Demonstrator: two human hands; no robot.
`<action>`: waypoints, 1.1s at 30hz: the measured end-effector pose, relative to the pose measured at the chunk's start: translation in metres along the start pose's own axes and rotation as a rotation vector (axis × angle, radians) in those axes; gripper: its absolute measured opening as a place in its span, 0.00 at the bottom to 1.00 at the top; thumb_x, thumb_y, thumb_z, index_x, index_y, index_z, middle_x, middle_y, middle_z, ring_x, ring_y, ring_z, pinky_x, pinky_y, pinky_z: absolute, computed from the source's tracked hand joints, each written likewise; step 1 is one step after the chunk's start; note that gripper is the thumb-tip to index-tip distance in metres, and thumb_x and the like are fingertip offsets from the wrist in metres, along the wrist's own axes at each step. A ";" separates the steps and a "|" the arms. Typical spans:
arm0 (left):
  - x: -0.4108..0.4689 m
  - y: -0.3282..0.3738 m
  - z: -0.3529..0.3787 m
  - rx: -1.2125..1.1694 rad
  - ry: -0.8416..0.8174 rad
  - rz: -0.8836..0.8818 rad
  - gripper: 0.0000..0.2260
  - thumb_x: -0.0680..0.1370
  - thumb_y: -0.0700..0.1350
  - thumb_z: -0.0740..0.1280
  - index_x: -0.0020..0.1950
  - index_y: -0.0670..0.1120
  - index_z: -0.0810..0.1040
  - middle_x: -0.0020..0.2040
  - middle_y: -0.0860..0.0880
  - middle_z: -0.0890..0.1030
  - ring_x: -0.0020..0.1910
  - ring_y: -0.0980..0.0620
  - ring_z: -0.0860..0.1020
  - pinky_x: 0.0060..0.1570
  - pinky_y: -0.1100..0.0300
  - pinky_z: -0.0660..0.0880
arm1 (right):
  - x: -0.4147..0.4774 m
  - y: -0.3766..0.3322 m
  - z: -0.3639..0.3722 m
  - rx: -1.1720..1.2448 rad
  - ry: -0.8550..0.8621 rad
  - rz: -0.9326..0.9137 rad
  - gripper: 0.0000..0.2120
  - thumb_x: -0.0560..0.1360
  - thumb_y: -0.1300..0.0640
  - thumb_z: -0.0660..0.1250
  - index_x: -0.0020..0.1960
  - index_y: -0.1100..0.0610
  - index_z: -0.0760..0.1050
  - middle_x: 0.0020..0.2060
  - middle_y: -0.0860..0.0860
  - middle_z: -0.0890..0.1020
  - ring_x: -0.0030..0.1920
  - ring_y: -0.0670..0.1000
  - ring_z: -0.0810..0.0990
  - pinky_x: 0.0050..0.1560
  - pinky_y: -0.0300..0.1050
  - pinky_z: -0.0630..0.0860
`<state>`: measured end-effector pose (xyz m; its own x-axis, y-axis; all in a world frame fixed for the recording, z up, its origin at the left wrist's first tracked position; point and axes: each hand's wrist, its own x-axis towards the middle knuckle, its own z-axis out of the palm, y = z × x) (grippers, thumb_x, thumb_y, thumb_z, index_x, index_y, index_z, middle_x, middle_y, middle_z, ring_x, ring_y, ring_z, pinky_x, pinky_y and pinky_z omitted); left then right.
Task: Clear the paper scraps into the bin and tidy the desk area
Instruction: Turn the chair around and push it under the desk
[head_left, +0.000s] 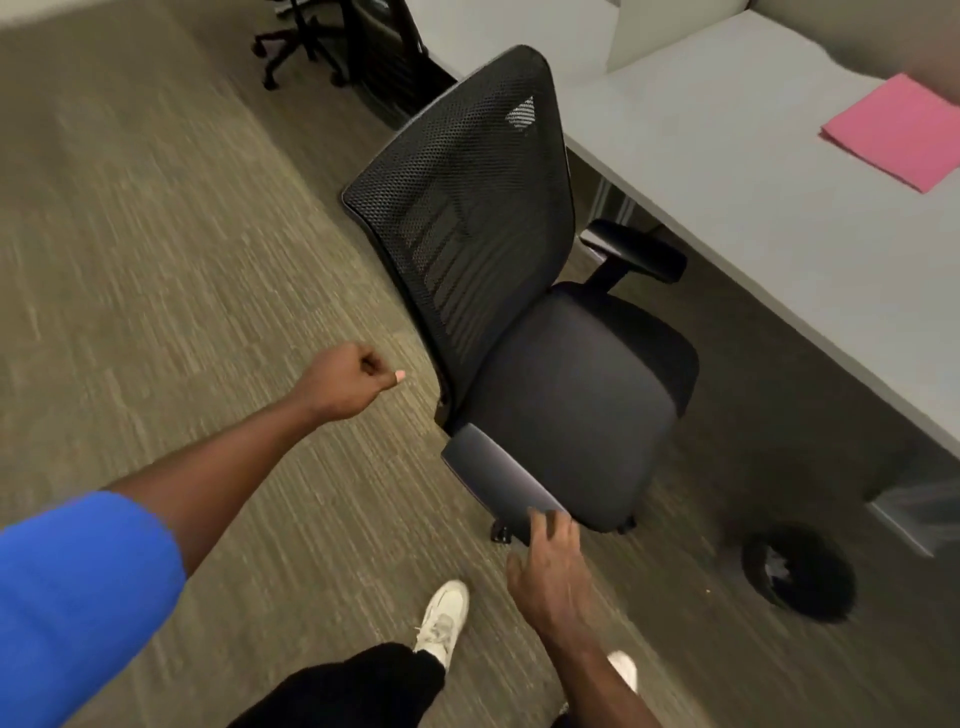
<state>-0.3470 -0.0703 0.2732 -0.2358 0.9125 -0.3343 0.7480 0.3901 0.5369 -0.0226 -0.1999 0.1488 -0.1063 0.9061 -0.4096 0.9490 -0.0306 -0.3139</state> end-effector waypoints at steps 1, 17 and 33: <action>0.006 0.005 -0.006 -0.050 0.003 -0.001 0.18 0.76 0.58 0.78 0.56 0.46 0.83 0.51 0.49 0.86 0.52 0.48 0.85 0.53 0.53 0.80 | 0.002 -0.009 0.003 -0.011 -0.007 0.010 0.35 0.77 0.47 0.67 0.81 0.53 0.62 0.78 0.56 0.64 0.78 0.59 0.65 0.73 0.53 0.74; 0.037 0.066 -0.021 -0.697 -0.048 0.049 0.22 0.82 0.37 0.71 0.74 0.50 0.71 0.63 0.54 0.81 0.67 0.47 0.81 0.71 0.41 0.78 | 0.018 -0.014 0.016 -0.185 -0.253 0.014 0.46 0.80 0.44 0.63 0.86 0.59 0.40 0.84 0.63 0.36 0.85 0.63 0.36 0.85 0.62 0.44; -0.083 0.042 0.026 -0.674 -0.316 -0.007 0.25 0.79 0.34 0.73 0.69 0.60 0.79 0.63 0.67 0.85 0.62 0.56 0.87 0.64 0.50 0.81 | 0.019 0.087 -0.043 -0.054 -0.221 0.153 0.37 0.77 0.42 0.67 0.80 0.57 0.63 0.84 0.61 0.57 0.84 0.60 0.57 0.81 0.52 0.64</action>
<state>-0.2797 -0.1330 0.3029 0.0261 0.8704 -0.4917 0.1806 0.4797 0.8587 0.0703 -0.1670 0.1502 -0.0169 0.7784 -0.6276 0.9728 -0.1324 -0.1903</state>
